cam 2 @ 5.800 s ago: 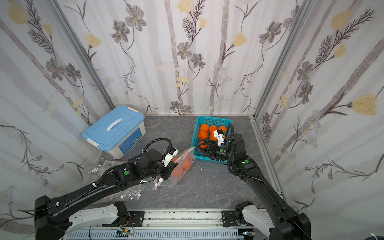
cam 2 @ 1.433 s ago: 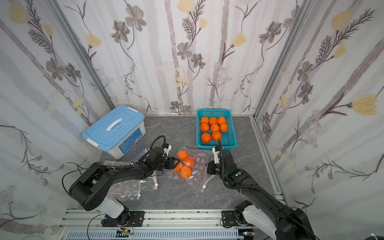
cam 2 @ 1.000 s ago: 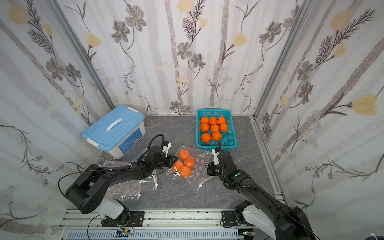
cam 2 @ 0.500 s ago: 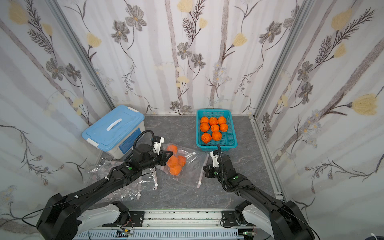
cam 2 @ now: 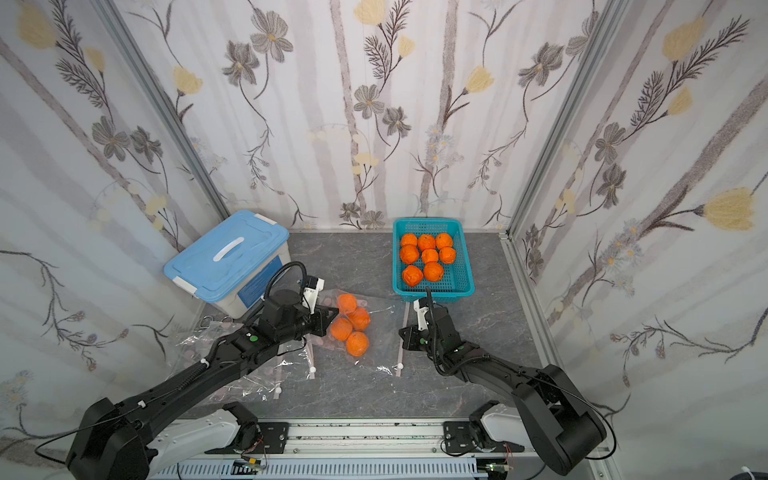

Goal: Open the zip-top bag and take out the orange
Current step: Adjust the zipper food storage bag at the center of the board.

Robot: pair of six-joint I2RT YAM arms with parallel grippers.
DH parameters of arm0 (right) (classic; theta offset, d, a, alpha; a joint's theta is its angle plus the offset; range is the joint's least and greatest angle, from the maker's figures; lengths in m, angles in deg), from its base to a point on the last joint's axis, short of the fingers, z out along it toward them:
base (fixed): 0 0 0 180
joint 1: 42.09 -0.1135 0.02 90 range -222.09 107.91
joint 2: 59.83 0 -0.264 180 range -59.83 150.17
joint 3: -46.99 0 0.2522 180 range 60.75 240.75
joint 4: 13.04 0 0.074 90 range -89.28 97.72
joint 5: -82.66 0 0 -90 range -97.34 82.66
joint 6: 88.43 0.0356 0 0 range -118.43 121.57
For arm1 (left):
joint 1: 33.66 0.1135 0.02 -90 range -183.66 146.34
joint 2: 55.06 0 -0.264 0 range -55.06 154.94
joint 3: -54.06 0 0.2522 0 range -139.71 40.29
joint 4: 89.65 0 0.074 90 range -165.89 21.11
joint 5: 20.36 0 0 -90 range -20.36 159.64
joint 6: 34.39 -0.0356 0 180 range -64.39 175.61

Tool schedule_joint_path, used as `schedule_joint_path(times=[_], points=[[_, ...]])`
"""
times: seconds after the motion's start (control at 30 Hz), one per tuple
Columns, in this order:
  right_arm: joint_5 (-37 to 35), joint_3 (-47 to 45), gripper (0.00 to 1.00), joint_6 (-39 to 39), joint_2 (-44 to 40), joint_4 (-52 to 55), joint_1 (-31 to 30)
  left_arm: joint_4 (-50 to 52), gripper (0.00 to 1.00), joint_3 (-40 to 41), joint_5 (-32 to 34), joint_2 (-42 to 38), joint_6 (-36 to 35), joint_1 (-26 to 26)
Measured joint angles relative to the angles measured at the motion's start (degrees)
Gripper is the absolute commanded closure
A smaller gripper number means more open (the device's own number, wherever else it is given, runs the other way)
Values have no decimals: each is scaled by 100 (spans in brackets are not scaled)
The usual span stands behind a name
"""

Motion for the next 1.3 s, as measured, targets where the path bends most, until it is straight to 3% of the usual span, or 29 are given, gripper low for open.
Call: schedule_joint_path(times=[0.13,0.33,0.63,1.3], points=[[-605,101,95,-2,66,271,122,46,100,-15,63,24,-72,0],[-796,216,97,4,662,330,396,48,100,-17,105,87,-105,0],[-28,542,98,26,1602,70,420,48,100,-17,127,90,-116,0],[595,750,98,-11,2105,-306,350,57,100,13,142,105,-118,0]])
